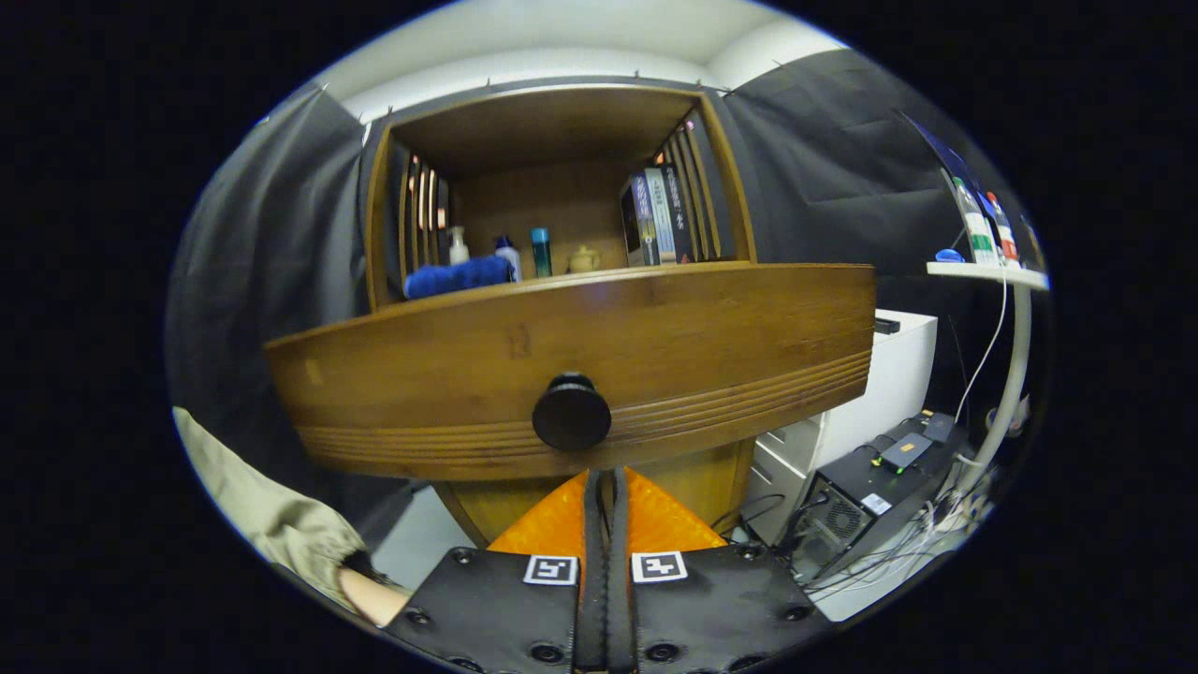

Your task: Pull open the drawer, take out the items inside it, and place them on the countertop above the cabinet.

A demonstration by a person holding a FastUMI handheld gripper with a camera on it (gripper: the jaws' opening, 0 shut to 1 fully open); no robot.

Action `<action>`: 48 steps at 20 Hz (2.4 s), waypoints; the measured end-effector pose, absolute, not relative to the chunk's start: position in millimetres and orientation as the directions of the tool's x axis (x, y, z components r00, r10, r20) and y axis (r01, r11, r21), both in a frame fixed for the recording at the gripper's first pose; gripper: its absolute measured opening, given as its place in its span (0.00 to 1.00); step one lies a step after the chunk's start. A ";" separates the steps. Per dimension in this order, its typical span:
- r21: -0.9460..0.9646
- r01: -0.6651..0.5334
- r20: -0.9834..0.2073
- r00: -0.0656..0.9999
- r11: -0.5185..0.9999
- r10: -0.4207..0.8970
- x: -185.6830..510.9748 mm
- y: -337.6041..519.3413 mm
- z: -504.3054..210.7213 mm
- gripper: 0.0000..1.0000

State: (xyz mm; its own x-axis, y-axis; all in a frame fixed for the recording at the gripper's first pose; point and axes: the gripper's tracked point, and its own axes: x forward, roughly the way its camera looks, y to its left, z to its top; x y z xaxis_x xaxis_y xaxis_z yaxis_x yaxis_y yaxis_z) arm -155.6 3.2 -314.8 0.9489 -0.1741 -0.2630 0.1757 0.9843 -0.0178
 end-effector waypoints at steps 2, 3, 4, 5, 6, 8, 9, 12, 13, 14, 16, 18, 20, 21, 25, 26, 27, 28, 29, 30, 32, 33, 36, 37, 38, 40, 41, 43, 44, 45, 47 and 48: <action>-0.077 0.173 -0.247 0.951 0.982 -0.187 -155.7 2.8 -296.9 0.08; -0.078 0.175 -0.236 0.953 0.981 -0.189 -152.4 3.5 -286.3 0.08; -0.070 0.181 -0.229 0.954 0.981 -0.192 -148.0 2.2 -276.6 0.08; -0.060 0.189 -0.221 0.955 0.980 -0.198 -144.3 1.5 -266.7 0.08; -0.050 0.197 -0.211 0.956 0.979 -0.203 -141.3 1.3 -254.0 0.08; -0.021 0.211 -0.199 0.957 0.977 -0.211 -129.3 -0.4 -230.7 0.09; 0.002 0.207 -0.195 0.960 0.978 -0.203 -122.1 2.0 -216.4 0.09; 0.037 0.207 -0.178 0.964 0.978 -0.197 -98.6 -0.1 -181.7 0.11; 0.041 0.204 -0.177 0.965 0.978 -0.194 -91.4 -0.1 -171.7 0.13; 0.044 0.202 -0.179 0.965 0.978 -0.191 -83.9 0.5 -164.3 0.15; 0.053 0.202 -0.202 0.961 0.978 -0.187 -69.5 1.6 -152.3 0.23; 0.061 0.213 -0.273 0.943 0.975 -0.189 -57.1 5.0 -150.3 0.32; 0.055 0.189 -0.322 0.933 0.980 -0.162 -36.5 11.0 -146.4 0.48; 0.034 0.172 -0.342 0.927 0.984 -0.151 -29.0 14.0 -143.6 0.57; -0.049 0.089 -0.409 0.907 0.995 -0.102 9.6 26.9 -146.2 0.90; -0.042 0.078 -0.437 0.895 0.996 -0.088 18.5 30.3 -150.6 0.92; -0.030 0.069 -0.472 0.878 0.997 -0.075 26.2 34.2 -157.5 0.93; -0.016 0.066 -0.505 0.860 0.998 -0.065 35.4 35.4 -163.9 0.95; -0.004 0.066 -0.537 0.842 0.998 -0.058 44.7 36.1 -171.0 0.97; 0.000 0.069 -0.570 0.820 0.998 -0.057 55.1 36.8 -183.4 0.97; -0.015 0.074 -0.635 0.770 0.997 -0.066 65.4 35.5 -203.4 0.97; -0.024 0.075 -0.665 0.743 0.997 -0.072 68.9 36.9 -214.1 0.97; -0.037 0.064 -0.756 0.651 0.997 -0.070 78.1 39.6 -246.8 0.97; -0.031 0.064 -0.780 0.622 0.997 -0.064 79.7 41.7 -256.3 0.97; -0.031 0.067 -0.798 0.600 0.997 -0.065 83.4 41.8 -264.9 0.97; -0.033 0.071 -0.828 0.557 0.997 -0.067 89.5 39.0 -278.0 0.92; -0.031 0.071 -0.842 0.535 0.997 -0.064 90.3 38.5 -285.0 0.86; -0.031 0.076 -0.870 0.488 0.997 -0.064 91.1 35.2 -299.0 0.76; -0.028 0.082 -0.884 0.462 0.996 -0.062 89.5 34.8 -305.5 0.75; -0.029 0.084 -0.897 0.437 0.996 -0.063 88.8 33.8 -312.0 0.74; -0.018 0.084 -0.914 0.404 0.996 -0.050 86.1 35.4 -316.9 0.73; -0.019 0.087 -0.916 0.398 0.996 -0.053 86.5 33.0 -318.6 0.65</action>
